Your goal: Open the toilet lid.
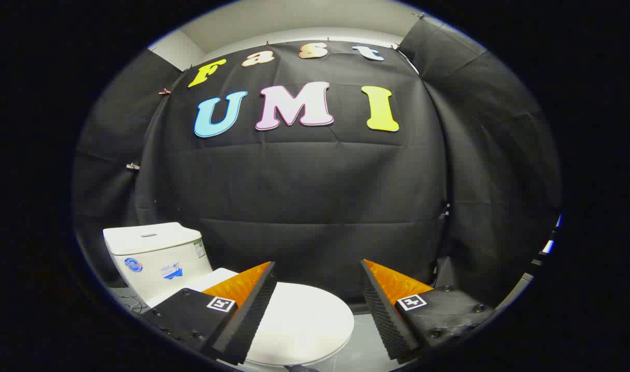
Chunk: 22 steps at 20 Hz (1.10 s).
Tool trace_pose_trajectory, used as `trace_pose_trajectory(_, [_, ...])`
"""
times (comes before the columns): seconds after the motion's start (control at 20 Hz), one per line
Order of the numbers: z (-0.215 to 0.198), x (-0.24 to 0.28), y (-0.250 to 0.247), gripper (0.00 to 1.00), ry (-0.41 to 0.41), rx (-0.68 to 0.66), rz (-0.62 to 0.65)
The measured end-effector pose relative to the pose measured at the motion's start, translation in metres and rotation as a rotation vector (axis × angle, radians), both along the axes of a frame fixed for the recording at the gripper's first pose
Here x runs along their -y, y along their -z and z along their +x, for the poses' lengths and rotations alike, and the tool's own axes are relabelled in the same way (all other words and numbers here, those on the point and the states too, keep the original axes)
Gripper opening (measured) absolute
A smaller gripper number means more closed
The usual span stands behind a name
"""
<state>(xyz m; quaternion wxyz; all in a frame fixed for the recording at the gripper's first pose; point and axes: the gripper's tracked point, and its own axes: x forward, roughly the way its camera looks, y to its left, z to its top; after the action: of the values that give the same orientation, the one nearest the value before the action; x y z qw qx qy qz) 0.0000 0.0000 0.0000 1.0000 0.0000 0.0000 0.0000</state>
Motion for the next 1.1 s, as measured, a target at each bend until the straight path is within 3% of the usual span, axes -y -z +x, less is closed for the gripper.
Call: trace_pose_trajectory(1.1, [0.001, 0.0, 0.01, 0.98, -0.009, -0.031, 0.003])
